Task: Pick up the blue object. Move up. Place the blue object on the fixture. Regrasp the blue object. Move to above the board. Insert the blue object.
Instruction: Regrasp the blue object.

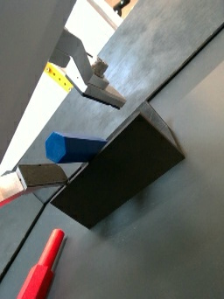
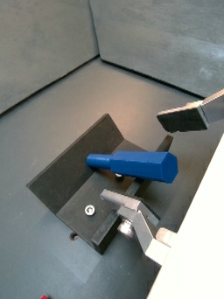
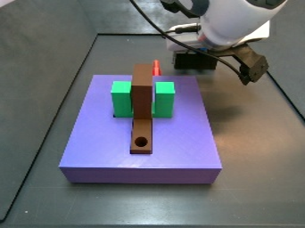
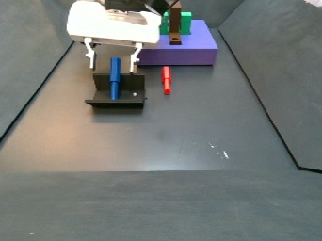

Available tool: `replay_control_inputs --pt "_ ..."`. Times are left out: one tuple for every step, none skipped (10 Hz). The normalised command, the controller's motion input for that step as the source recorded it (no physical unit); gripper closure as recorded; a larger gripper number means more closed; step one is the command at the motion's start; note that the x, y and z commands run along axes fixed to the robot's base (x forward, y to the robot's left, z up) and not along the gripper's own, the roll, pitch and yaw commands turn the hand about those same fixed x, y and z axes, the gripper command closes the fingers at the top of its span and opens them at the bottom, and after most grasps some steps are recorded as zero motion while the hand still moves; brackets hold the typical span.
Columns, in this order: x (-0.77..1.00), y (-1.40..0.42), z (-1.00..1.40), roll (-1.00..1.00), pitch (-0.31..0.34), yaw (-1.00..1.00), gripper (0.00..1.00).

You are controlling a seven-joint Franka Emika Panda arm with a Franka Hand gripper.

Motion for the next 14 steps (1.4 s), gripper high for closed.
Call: replay_control_inputs --pt "0.07 0.00 -0.18 0.16 0.083 0.00 0.00" --pt "0.00 0.00 -0.07 0.04 0.000 0.00 0.00" --pt "0.00 0.00 0.00 0.00 0.000 0.00 0.00" --pt "0.00 0.00 0.00 0.00 0.000 0.00 1.00" --pt "0.00 0.00 0.00 0.00 0.000 0.00 1.00" --pt "0.00 0.00 0.00 0.00 0.000 0.00 1.00" --pt "0.00 0.00 0.00 0.00 0.000 0.00 1.00" --pt "0.00 0.00 0.00 0.00 0.000 0.00 1.00" --pt "0.00 0.00 0.00 0.00 0.000 0.00 1.00" --pt "0.00 0.00 0.00 0.00 0.000 0.00 1.00" --pt "0.00 0.00 0.00 0.00 0.000 0.00 1.00" --pt "0.00 0.00 0.00 0.00 0.000 0.00 1.00" --pt "0.00 0.00 0.00 0.00 0.000 0.00 1.00" --pt "0.00 0.00 0.00 0.00 0.000 0.00 1.00"
